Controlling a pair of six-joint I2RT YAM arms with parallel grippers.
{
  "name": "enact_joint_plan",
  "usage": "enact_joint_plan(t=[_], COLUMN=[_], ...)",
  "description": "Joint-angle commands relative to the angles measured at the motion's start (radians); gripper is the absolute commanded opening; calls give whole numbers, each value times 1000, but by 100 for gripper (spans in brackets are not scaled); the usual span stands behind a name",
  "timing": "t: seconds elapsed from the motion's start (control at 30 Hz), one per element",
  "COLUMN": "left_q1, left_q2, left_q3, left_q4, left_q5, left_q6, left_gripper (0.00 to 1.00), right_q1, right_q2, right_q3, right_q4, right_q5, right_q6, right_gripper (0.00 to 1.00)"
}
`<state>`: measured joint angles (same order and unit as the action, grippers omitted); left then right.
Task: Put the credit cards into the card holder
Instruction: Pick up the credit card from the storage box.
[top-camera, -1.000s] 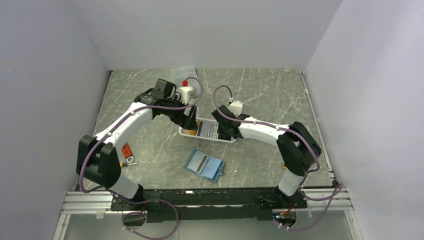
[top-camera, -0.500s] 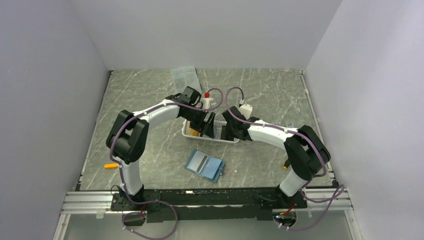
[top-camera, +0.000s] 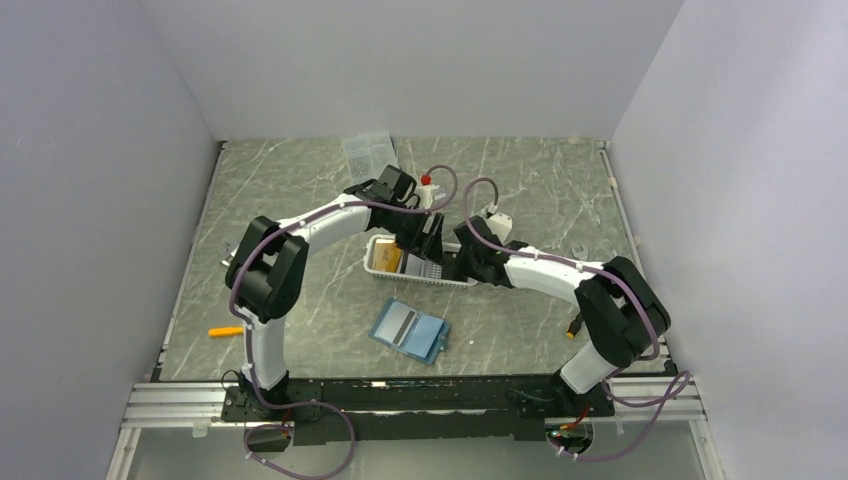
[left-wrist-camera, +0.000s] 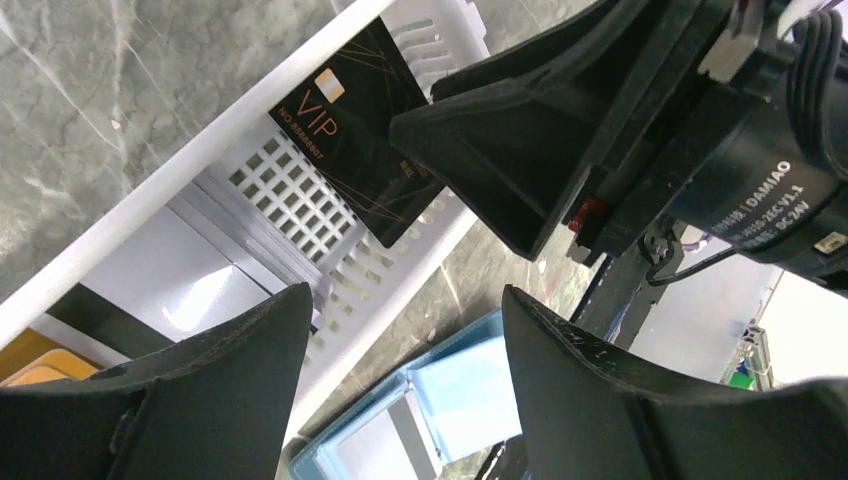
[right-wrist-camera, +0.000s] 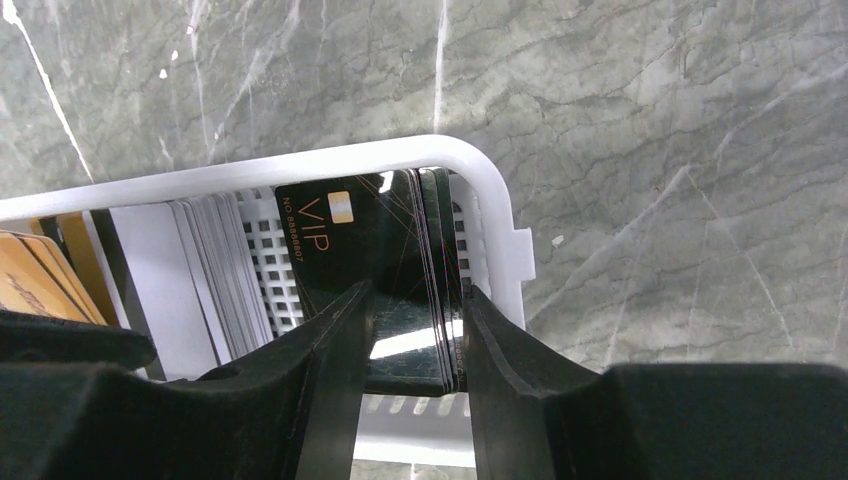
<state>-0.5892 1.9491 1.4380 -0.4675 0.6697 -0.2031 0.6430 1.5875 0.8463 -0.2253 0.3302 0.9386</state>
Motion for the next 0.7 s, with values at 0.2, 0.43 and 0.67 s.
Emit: enact_joint_plan(t=[0.2,0.43,0.67], left_q1=[-47,-64,-65], left_q2=[-43,-154,-243], left_q3=[96,107,137], left_q4=[-212,-267,-338], left_q5=[-170,-279,-510], left_q6=[79,157,267], left_gripper=[71,97,99], right_q1=[-26,-34,-36], right_q2=[-18,-19,-15], right_q3=[-40,-55,-47], right_q4=[76,98,103], right_q5=[-41,-58,-64], right_q6=[16,15,11], right_gripper=[36,26,24])
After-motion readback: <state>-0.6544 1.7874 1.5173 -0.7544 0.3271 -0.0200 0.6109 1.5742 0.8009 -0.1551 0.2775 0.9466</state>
